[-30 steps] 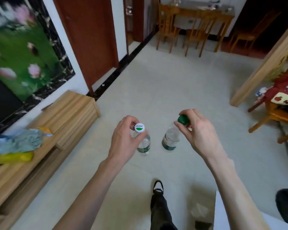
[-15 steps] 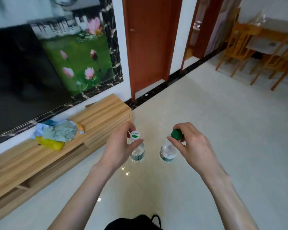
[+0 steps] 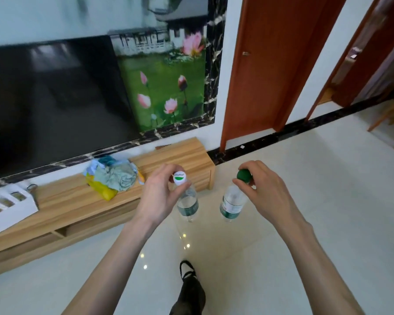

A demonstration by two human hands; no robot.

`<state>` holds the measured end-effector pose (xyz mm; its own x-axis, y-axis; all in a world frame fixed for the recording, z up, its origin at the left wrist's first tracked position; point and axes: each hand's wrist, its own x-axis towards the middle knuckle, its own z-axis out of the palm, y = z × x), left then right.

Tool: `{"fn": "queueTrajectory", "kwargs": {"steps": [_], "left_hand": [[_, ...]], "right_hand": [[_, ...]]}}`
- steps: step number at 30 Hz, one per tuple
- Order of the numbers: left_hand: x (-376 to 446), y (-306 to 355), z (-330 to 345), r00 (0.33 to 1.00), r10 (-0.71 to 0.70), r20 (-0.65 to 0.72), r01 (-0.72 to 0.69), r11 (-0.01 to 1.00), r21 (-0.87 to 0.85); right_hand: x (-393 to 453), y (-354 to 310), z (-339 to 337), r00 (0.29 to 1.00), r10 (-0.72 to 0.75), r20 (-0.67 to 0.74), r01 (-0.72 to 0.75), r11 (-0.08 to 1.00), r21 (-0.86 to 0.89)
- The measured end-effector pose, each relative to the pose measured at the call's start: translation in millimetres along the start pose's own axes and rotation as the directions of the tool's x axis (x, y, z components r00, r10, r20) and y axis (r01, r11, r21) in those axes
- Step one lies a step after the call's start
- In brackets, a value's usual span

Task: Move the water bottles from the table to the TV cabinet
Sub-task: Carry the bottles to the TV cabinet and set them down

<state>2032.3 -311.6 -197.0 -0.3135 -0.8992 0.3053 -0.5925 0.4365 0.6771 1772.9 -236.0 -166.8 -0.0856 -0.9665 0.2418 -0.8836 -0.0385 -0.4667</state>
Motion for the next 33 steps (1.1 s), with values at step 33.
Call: {"fn": "queueTrajectory", "kwargs": {"steps": [33], "left_hand": [[375, -241, 10, 0.956, -0.268, -0.12, 0.284, 0.949, 0.139]], "right_hand": [[496, 12, 187, 0.924, -0.287, 0.251, 0.252, 0.954, 0.161]]}}
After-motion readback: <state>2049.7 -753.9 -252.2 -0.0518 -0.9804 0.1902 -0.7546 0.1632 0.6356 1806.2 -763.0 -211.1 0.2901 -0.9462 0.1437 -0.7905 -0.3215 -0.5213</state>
